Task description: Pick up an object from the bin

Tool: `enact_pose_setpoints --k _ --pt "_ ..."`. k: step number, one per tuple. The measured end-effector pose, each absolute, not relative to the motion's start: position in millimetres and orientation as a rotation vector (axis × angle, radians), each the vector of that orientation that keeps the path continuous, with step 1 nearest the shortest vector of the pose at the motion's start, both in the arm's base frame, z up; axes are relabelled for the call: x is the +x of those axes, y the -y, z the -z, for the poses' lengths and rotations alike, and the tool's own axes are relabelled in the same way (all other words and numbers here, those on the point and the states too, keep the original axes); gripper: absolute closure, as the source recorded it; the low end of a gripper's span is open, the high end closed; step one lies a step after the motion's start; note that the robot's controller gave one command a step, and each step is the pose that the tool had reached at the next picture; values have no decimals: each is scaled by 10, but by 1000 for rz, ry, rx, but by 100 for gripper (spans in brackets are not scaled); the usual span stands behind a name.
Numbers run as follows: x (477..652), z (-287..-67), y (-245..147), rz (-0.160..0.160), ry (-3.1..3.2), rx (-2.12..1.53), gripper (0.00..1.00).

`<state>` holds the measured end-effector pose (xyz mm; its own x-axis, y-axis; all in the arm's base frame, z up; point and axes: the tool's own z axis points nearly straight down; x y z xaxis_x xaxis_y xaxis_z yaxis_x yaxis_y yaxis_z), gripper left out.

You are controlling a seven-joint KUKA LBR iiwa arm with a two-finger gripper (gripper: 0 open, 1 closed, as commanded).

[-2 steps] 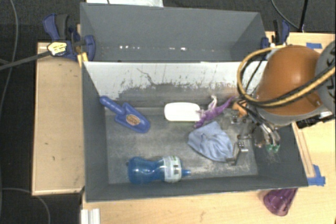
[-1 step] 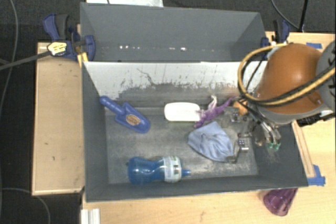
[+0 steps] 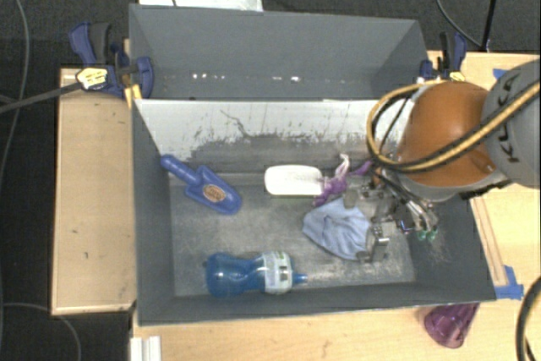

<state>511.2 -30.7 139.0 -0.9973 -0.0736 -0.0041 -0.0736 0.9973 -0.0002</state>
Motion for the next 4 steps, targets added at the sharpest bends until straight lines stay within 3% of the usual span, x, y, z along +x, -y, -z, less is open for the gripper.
enact_pose_setpoints --k 1,2,3,4 --pt "5188 -1057 223 -1 -3140 -73 0" --pt "5358 -708 472 0 -3132 141 100" --pt "5358 -708 472 -1 -3132 140 100" --pt "5334 -1102 464 -2 -3140 136 100"
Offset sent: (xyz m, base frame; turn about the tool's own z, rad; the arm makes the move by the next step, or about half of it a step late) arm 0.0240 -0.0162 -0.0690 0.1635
